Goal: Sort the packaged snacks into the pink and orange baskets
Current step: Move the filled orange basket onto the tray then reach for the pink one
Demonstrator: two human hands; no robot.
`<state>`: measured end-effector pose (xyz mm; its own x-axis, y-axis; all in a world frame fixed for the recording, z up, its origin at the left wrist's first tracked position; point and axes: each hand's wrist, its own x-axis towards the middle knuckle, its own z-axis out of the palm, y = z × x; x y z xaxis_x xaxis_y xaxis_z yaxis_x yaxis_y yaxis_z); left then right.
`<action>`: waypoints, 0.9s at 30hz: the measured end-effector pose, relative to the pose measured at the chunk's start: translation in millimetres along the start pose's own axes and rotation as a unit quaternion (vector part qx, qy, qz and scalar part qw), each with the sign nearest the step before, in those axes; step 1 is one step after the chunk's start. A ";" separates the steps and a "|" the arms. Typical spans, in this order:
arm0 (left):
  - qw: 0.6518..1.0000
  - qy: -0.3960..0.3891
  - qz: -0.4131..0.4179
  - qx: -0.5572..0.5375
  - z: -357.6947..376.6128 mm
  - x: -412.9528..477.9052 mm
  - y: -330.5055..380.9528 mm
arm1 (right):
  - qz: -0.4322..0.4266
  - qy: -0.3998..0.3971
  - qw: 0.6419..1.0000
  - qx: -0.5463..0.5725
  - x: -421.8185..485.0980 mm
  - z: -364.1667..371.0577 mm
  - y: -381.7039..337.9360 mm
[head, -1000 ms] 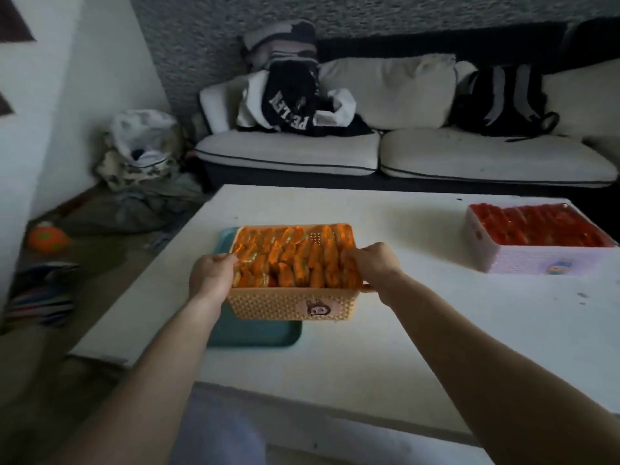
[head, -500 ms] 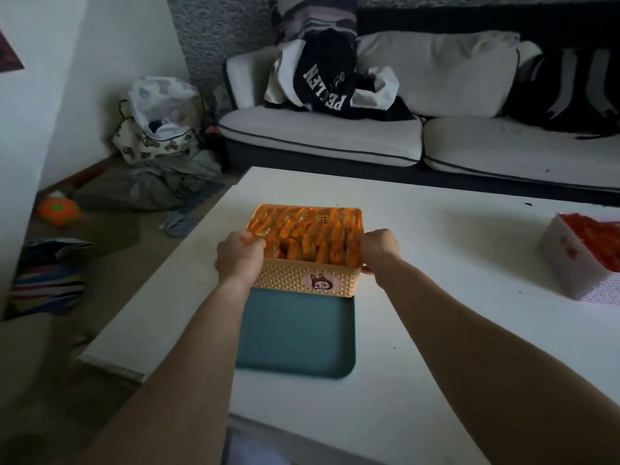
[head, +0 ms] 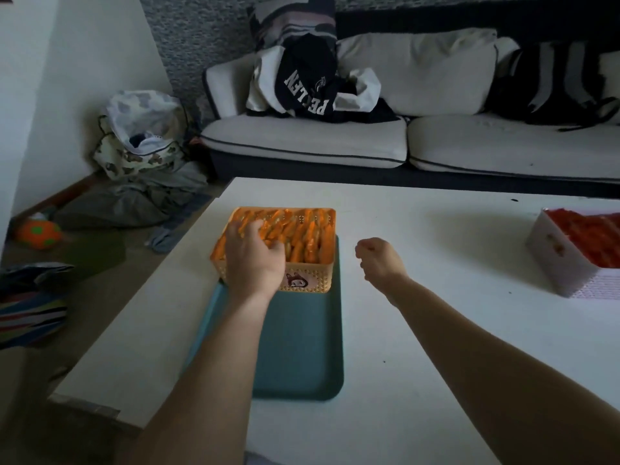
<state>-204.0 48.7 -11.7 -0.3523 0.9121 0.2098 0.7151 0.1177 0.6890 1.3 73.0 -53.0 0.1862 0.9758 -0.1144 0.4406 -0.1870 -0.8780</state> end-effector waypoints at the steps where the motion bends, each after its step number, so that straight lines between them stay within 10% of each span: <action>1: 1.000 -0.004 0.029 0.011 6.3 -8.0 12.2 | -0.007 0.000 1.000 -0.006 -4.6 -10.9 7.0; 11: 0.966 -0.149 0.213 0.003 106.2 -100.3 140.6 | 0.004 0.262 0.941 -0.215 -53.1 -236.6 95.8; 27: 0.947 -0.255 0.191 -0.050 178.5 -129.0 169.8 | -0.016 0.073 0.973 -0.220 -53.6 -277.6 115.2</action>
<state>70.7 21.1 -45.6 0.2752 0.9547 0.1127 0.6621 -0.2733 0.6978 285.9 -32.2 -19.0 0.2760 0.9611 0.0051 0.7754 -0.2195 -0.5921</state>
